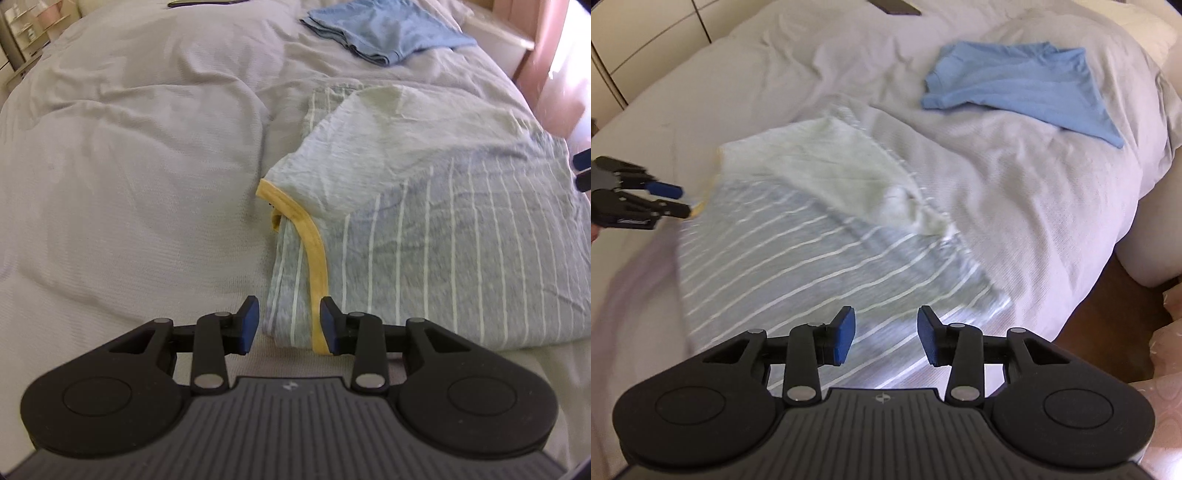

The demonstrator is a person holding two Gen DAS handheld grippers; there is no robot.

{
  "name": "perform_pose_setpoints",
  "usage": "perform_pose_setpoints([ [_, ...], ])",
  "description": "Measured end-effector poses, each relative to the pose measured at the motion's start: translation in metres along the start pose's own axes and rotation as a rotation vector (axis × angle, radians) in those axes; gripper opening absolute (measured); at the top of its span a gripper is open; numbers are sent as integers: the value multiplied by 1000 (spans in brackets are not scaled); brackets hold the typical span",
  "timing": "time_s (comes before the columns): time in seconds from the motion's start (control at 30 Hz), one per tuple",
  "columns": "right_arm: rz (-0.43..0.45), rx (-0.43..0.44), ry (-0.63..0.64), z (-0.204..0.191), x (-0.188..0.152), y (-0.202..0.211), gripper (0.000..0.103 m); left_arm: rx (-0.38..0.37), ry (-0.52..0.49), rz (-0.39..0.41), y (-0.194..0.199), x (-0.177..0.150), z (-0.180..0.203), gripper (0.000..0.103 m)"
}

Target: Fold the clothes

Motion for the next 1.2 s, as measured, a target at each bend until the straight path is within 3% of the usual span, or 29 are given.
perform_pose_setpoints([
  [0.43,47,21,-25,-27,0,32,41,14,-23,2,31,11,8,31],
  [0.7,40,41,-8,-37,-5,39,48,18,-100,-6,42,-2,15,31],
  [0.8,21,65,1,-45,-10,38,58,6,-119,-15,46,-9,21,32],
  [0.93,18,87,-1,-50,-13,41,71,-17,-145,-5,54,-13,38,45],
  [1.2,39,84,-28,-19,9,51,74,-73,-93,42,68,5,83,61],
])
Point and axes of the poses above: each gripper's, at about its wrist camera, not at the fingertips, and y roughly against the way its jaws point, z to its right, x to its top, the point moved 1 cm from there along -y, roughly the way its jaws point, and after that the axes turned 2 degrees about -x, right-handed, at the moved point
